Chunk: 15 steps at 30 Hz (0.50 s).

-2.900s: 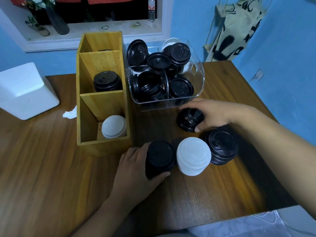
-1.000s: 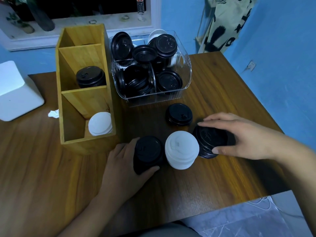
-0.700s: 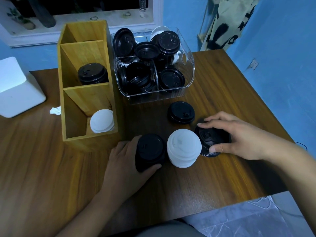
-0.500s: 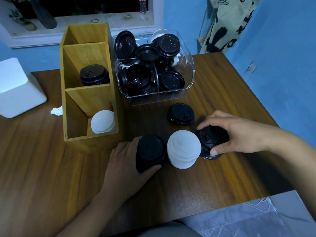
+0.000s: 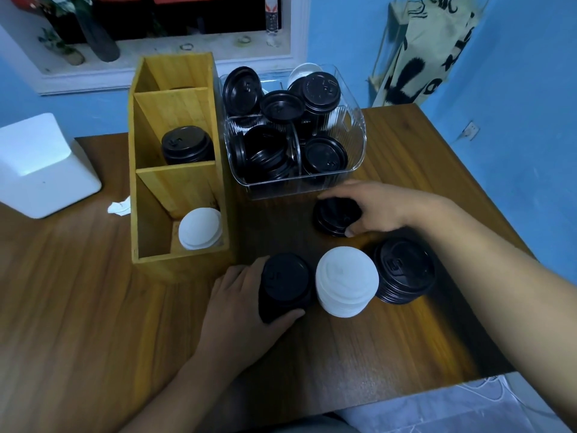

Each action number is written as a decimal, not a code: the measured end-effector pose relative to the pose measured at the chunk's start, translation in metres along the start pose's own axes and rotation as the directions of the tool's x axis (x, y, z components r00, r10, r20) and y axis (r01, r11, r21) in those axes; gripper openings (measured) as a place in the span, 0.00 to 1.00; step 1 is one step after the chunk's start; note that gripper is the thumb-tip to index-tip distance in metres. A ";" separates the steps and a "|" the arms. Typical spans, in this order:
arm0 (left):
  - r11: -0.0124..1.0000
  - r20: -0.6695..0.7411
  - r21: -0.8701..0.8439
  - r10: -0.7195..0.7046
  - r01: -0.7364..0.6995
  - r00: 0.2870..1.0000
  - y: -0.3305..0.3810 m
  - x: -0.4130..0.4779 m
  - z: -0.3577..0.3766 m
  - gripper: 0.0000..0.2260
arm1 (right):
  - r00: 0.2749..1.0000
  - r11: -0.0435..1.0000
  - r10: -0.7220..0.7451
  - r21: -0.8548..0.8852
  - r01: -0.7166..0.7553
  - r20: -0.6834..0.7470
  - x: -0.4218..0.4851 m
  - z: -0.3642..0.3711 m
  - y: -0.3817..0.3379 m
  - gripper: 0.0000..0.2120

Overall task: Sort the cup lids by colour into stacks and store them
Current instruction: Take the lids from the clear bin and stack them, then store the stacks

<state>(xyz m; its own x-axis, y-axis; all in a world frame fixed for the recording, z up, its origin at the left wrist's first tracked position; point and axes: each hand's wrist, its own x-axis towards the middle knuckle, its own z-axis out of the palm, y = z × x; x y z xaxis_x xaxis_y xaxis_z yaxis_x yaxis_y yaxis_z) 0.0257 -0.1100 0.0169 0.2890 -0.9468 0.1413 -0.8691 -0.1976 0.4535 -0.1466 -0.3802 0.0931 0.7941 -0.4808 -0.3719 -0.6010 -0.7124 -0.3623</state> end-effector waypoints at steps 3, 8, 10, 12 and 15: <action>1.000 -0.003 -0.006 0.003 -0.003 1.000 0.000 0.000 0.000 0.42 | 0.986 0.994 0.014 0.108 0.005 -0.169 -0.010 -0.009 0.001 0.39; 1.000 0.000 0.002 -0.001 0.001 1.000 -0.001 0.000 0.001 0.42 | 0.878 0.925 0.378 0.075 -0.373 -0.292 -0.044 -0.008 0.025 0.37; 1.000 0.001 0.001 -0.001 0.001 1.000 -0.002 0.000 0.002 0.42 | 0.826 0.844 0.500 -0.065 -0.532 -0.261 -0.050 0.000 0.031 0.40; 1.000 0.007 0.011 -0.009 0.009 1.000 -0.002 0.001 0.002 0.42 | 0.804 0.795 0.544 -0.157 -0.585 -0.241 -0.050 0.008 0.035 0.43; 0.999 0.011 0.029 -0.019 0.018 1.000 -0.002 0.001 0.003 0.42 | 0.812 0.803 0.554 -0.138 -0.579 -0.183 -0.054 0.015 0.046 0.47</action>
<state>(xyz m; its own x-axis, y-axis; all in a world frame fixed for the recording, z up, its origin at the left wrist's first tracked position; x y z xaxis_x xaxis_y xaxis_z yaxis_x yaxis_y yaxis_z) 0.0265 -0.1112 0.0136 0.3008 -0.9457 0.1232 -0.8749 -0.2222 0.4304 -0.2181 -0.3792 0.0832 0.3285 -0.8789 -0.3460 -0.9303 -0.3643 0.0421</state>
